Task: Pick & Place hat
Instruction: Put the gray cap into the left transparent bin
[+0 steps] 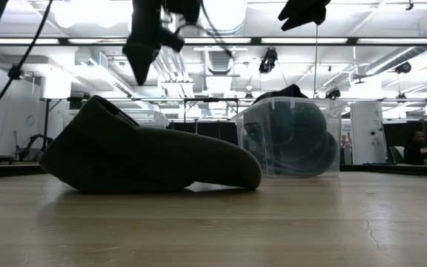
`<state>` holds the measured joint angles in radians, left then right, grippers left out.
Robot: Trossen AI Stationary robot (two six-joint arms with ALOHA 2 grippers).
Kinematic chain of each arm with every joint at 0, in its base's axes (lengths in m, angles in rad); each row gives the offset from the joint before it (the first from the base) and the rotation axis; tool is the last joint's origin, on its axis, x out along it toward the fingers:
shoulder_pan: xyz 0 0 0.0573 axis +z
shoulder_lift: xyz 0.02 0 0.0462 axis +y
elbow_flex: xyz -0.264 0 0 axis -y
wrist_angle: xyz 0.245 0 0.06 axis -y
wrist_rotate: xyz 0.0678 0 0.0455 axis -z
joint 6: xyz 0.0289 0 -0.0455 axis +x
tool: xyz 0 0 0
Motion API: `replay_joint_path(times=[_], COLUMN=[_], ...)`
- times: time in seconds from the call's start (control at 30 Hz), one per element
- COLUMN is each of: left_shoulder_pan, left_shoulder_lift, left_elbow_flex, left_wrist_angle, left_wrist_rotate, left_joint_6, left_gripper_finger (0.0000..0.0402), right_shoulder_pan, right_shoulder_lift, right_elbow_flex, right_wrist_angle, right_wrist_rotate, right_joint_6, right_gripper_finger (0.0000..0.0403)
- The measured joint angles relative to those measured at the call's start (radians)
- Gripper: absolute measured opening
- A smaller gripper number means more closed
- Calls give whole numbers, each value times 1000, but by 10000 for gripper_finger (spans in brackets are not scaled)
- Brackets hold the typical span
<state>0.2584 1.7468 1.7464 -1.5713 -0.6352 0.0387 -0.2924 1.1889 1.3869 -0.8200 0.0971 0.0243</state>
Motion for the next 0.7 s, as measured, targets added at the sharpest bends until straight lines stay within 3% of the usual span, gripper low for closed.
replay_joint_path(times=[0.37,0.7], left_shoulder_pan=[-223,-450], left_shoulder_lift=[-11,-4], left_elbow_flex=[50,32], left_wrist_angle=[139,364], left_wrist_rotate=[400,418], left_joint_6=[-155,-232], left_gripper_finger=[153,153], right_shoulder_pan=[0,0], right_shoulder_lift=[0,0], right_elbow_flex=[0,0], right_wrist_angle=[-1,-1], right_wrist_rotate=[0,0], right_joint_6=[1,-1], right_gripper_finger=[233,233])
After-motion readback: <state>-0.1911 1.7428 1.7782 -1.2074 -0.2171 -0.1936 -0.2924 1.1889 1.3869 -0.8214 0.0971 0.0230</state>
